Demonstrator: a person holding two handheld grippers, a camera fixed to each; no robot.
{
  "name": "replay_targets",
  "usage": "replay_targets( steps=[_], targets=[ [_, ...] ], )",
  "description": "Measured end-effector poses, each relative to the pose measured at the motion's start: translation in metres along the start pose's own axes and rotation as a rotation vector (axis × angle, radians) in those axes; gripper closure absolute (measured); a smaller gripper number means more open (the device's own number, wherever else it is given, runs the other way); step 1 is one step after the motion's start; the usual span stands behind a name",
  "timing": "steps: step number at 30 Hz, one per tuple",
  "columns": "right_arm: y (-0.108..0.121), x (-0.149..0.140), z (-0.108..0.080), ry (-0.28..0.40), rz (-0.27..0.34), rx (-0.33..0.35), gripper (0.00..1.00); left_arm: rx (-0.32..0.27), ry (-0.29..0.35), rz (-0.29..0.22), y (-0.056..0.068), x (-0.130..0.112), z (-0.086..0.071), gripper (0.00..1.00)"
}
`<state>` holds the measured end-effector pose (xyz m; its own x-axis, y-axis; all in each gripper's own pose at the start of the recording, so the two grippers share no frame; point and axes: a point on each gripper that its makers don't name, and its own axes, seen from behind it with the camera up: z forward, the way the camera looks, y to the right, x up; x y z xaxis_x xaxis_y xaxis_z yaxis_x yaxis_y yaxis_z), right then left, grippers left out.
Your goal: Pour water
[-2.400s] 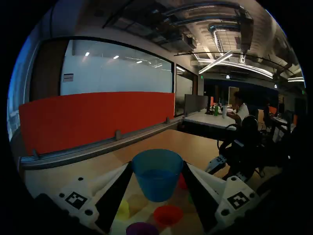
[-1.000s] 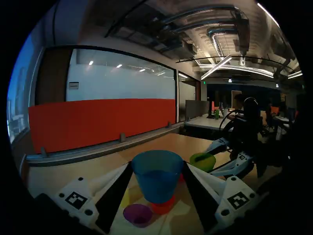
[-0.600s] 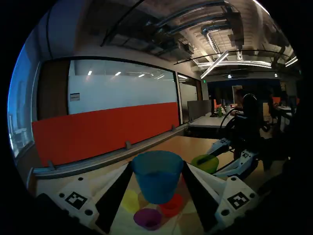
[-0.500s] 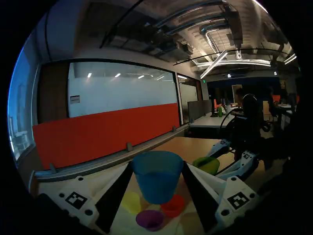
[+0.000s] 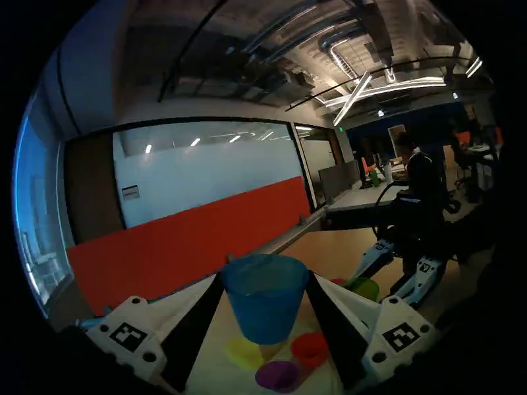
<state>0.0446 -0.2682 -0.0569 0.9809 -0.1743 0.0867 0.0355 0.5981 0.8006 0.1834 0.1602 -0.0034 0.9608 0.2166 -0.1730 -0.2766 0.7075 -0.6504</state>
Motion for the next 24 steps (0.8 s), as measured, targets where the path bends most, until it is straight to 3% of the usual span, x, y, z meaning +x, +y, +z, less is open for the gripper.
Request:
replay_targets(
  steps=[14, 24],
  targets=[
    [-0.018, 0.007, 0.015, 0.010, -0.010, 0.048, 0.10, 0.031, 0.001, 0.190, 0.002, 0.019, 0.000, 0.12],
    [-0.027, 0.009, 0.024, 0.016, -0.006, 0.069, 0.11, 0.050, -0.009, 0.282, 0.000, 0.025, 0.003, 0.12]
  ],
)
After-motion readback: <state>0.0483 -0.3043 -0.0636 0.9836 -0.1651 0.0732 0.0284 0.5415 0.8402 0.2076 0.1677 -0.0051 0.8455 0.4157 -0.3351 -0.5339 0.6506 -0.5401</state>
